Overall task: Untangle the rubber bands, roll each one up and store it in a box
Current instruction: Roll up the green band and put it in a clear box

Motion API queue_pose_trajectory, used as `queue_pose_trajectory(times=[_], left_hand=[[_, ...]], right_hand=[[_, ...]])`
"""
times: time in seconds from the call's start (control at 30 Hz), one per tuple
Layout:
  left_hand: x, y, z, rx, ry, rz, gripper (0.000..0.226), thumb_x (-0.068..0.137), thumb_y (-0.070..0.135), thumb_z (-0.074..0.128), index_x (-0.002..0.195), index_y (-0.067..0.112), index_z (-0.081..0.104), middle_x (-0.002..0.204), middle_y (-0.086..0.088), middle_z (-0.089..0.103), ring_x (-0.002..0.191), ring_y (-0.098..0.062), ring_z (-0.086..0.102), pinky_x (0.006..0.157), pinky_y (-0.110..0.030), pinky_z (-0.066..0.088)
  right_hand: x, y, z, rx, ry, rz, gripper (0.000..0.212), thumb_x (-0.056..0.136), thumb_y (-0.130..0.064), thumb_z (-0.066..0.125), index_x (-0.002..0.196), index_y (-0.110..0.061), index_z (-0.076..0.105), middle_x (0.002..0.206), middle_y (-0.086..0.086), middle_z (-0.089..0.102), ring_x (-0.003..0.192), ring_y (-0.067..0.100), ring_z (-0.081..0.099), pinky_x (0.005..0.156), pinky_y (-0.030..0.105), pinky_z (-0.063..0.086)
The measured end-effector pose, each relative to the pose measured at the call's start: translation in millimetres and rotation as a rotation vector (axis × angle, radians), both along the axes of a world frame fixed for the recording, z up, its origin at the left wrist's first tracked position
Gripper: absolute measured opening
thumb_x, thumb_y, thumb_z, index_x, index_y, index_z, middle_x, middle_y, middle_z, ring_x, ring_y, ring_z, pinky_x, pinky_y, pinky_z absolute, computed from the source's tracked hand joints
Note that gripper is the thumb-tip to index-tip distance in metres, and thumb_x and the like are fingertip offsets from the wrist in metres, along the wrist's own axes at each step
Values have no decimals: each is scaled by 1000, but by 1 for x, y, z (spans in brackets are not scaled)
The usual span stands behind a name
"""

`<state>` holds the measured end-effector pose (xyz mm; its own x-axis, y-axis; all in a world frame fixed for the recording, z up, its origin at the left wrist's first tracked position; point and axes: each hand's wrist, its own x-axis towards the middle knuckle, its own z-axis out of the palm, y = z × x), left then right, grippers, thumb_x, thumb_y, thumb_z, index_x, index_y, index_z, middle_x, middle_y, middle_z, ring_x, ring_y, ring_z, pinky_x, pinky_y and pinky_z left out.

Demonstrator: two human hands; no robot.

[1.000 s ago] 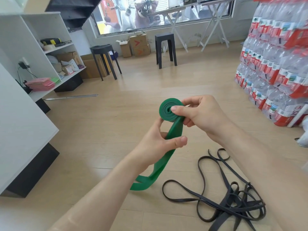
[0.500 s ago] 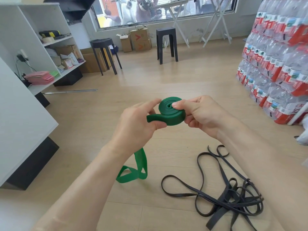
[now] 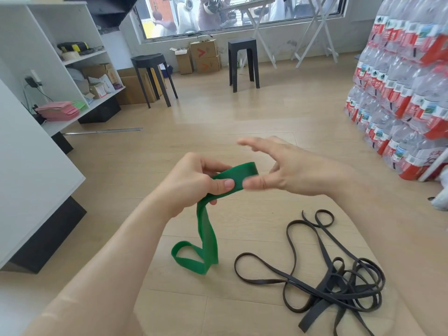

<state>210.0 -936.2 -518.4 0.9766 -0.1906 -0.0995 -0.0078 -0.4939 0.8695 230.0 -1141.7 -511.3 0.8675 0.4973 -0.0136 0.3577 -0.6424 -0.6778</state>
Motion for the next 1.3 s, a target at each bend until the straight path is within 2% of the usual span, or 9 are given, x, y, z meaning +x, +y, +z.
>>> queue_pose_trajectory(times=[0.07,0.2,0.37,0.47,0.63,0.83,1.03,1.2,1.3], left_hand=[[2,3,0,7,33,-10,15,82,9,71,96,14,75,84,-17,72,62,-25,56,64,-35,51],[1,3,-1,47,93,-56,10,81,15,71,87,8,75,67,-8,65,54,-20,52,62,-32,44],[-3,2,0,-35,30,-100,31,80,36,71,108,24,68,73,-4,68,61,-16,53,73,-34,49],[-5,1,1,12,-48,-130,50,66,47,73,113,33,64,79,-2,72,67,-16,63,82,-36,53],[-3,3,-2,71,-186,-90,65,58,48,78,117,26,65,94,2,75,88,-15,71,86,-40,56],[-3,5,2,42,-240,-24,36,70,37,75,105,28,70,91,6,75,83,-10,70,79,-31,58],[0,5,0,-86,-201,15,50,65,36,73,111,16,69,97,5,75,90,-10,70,82,-25,55],[1,3,-4,-267,-82,-15,36,67,27,71,102,19,69,95,-2,75,90,-17,71,83,-27,56],[2,5,-3,-306,-86,12,43,58,25,77,99,17,69,94,-3,75,90,-17,71,82,-27,55]], right_hand=[[-4,6,0,-204,-280,113,74,74,-42,79,138,-43,43,127,-19,45,80,-14,45,76,10,35],[-11,21,-9,-293,-499,152,35,80,-41,72,111,-29,63,94,-12,61,84,8,53,76,29,44],[-6,11,-6,-50,-355,58,27,75,-35,79,99,-23,72,81,-10,66,66,2,55,65,23,45],[-2,9,-9,92,-245,38,25,73,-31,82,95,-21,74,81,-5,70,63,-2,58,59,17,44],[1,7,-10,240,-101,-4,20,77,-23,80,95,-17,74,81,-3,70,50,2,59,48,18,45],[4,0,-8,315,10,-55,15,79,-20,78,94,-18,73,83,3,72,57,19,66,53,27,54],[4,1,-8,414,105,-68,18,79,-19,78,96,-14,73,84,7,71,57,12,64,52,25,52],[1,3,-10,508,119,-85,19,80,-19,76,98,-13,73,84,8,71,55,13,62,52,25,53],[0,5,-11,577,142,-98,19,82,-18,75,100,-12,73,85,10,71,55,14,60,52,25,54]])
